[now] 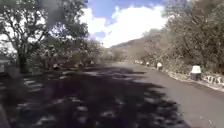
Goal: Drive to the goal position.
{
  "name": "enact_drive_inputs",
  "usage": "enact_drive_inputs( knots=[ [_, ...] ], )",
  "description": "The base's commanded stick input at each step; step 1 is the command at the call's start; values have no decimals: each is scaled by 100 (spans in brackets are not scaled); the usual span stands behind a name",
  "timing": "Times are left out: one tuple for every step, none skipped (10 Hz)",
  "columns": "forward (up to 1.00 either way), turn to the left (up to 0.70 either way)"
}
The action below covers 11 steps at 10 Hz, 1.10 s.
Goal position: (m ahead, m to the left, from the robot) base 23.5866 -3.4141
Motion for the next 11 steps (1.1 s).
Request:
enact_drive_inputs(
  knots=[
    [70, 0],
    [70, 0],
    [70, 0],
    [70, 0],
    [70, 0],
    [70, 0],
    [70, 0],
    [70, 0],
    [70, 0],
    [70, 0],
    [70, 0]
  ],
)
